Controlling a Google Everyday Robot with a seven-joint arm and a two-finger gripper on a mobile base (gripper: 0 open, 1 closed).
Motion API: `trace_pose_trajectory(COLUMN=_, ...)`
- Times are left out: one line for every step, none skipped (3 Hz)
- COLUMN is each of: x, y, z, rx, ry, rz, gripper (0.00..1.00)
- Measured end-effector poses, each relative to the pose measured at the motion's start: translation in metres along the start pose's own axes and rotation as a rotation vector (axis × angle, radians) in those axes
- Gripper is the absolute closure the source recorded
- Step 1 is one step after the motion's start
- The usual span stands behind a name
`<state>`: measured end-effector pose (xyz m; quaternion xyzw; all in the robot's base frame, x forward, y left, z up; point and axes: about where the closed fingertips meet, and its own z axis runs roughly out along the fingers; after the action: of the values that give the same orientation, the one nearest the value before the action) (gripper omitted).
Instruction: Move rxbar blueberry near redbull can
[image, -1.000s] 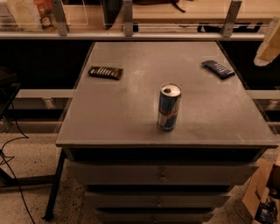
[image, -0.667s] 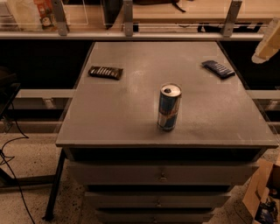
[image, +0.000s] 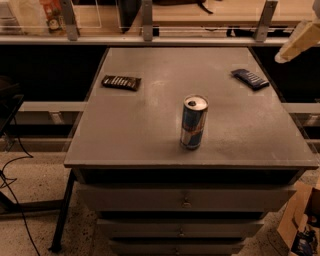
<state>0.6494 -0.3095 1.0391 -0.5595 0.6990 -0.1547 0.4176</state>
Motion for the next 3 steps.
trace_pose_trajectory(x=0.014, y=-0.008, z=0.032, rx=-0.001, ry=-0.052, rz=0.068, gripper=0.00)
trace_pose_trajectory(x=0.023, y=-0.006, z=0.067, rx=-0.011, ry=-0.097, rz=0.107, gripper=0.00)
trace_pose_trajectory(x=0.032, y=0.000, z=0.099, rx=-0.026, ry=-0.125, rz=0.145, gripper=0.00)
